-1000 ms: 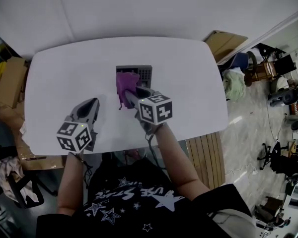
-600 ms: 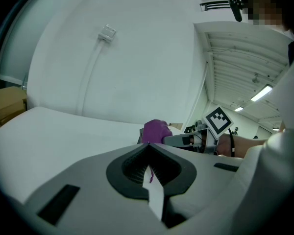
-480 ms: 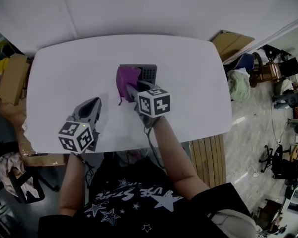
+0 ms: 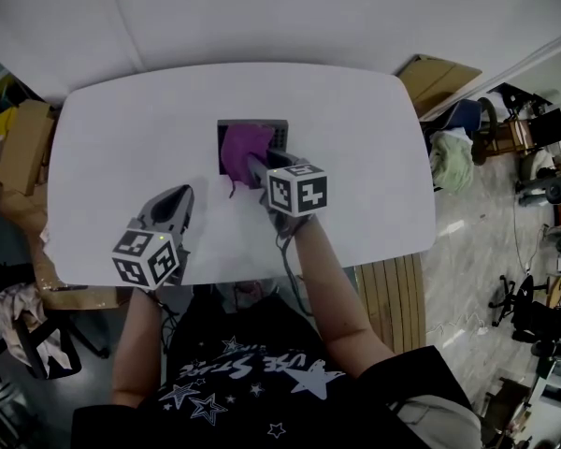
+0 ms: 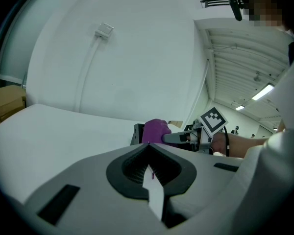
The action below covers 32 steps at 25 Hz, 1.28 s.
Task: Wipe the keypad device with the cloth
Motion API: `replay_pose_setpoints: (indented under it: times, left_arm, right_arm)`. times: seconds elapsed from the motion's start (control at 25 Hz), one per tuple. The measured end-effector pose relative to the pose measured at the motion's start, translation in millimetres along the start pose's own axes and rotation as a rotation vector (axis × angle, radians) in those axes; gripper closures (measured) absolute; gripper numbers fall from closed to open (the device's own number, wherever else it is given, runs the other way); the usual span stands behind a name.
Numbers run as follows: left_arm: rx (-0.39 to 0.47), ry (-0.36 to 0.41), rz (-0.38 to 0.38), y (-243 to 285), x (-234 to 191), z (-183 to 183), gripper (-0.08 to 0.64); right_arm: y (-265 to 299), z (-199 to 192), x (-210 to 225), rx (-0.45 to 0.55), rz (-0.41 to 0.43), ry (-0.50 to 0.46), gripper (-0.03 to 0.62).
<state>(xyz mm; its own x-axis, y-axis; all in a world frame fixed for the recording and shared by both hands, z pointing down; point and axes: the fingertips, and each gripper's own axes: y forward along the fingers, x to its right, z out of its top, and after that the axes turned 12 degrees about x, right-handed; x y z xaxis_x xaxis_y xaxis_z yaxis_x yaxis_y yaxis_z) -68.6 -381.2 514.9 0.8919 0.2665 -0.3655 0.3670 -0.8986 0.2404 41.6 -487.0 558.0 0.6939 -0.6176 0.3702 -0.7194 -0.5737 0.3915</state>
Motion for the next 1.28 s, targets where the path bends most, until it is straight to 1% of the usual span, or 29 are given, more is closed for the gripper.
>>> replay_pose_setpoints:
  times: [0.24,0.8,0.96,1.28]
  left_arm:
    - [-0.007,0.006,-0.011,11,23,-5,0.552]
    - [0.01,0.017,-0.042,35,67,-8,0.552]
    - [0.01,0.019,-0.05,39,72,-11,0.552]
    - [-0.001,0.005,-0.076,44,77,-15,0.552]
  right_arm:
    - [-19,3,22,0.003,-0.018,-0.001,0.494]
    - [-56,5,68,0.009,-0.052,0.0,0.494]
    - [-64,4,75,0.013,-0.061,0.007,0.494]
    - [-83,-4,86,0.007,-0.106,0.012,0.494]
